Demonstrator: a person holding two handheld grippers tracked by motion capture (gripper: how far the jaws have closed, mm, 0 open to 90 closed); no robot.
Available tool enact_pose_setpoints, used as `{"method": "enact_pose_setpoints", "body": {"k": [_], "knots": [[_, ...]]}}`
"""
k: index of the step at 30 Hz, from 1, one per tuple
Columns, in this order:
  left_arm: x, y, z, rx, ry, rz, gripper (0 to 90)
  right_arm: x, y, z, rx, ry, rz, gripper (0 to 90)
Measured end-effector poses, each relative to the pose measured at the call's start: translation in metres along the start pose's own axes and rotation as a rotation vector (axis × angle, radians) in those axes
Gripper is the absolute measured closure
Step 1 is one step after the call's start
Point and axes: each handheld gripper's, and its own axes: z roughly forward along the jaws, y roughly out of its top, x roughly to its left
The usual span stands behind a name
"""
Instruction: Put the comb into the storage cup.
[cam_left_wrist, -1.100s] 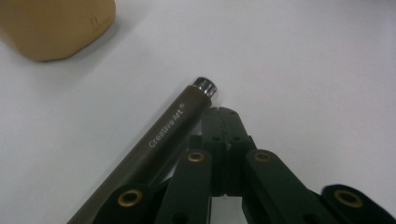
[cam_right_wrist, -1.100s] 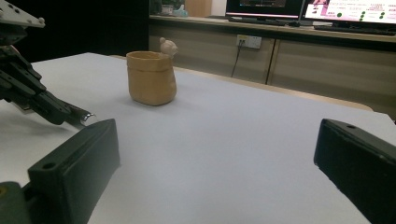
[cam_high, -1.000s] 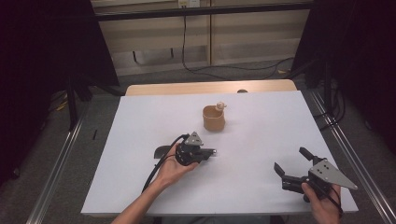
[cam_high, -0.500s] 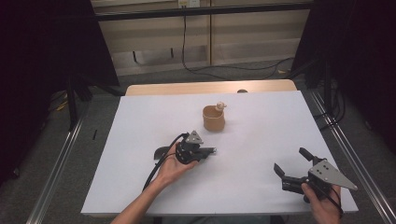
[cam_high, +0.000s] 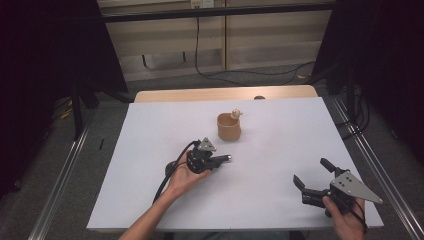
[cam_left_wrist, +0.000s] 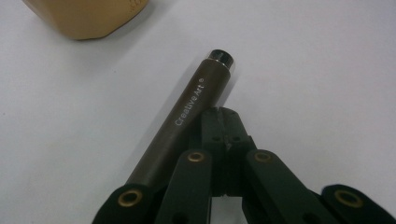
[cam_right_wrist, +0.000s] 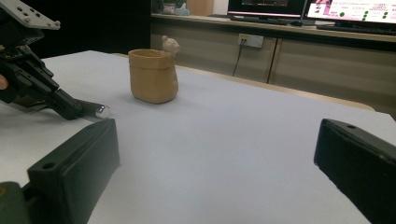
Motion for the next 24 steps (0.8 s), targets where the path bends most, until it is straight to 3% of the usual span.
{"method": "enact_pose_setpoints", "body": {"k": [5, 24], "knots": [[-0.002, 0.004, 0.002, 0.018, 0.025, -0.009, 90.0, 0.0, 0.0, 0.0, 0.006, -0.003, 0.0, 0.0], [0.009, 0.011, 0.004, 0.056, 0.031, -0.033, 90.0, 0.0, 0.0, 0.0, 0.005, -0.001, -0.005, 0.0]]}}
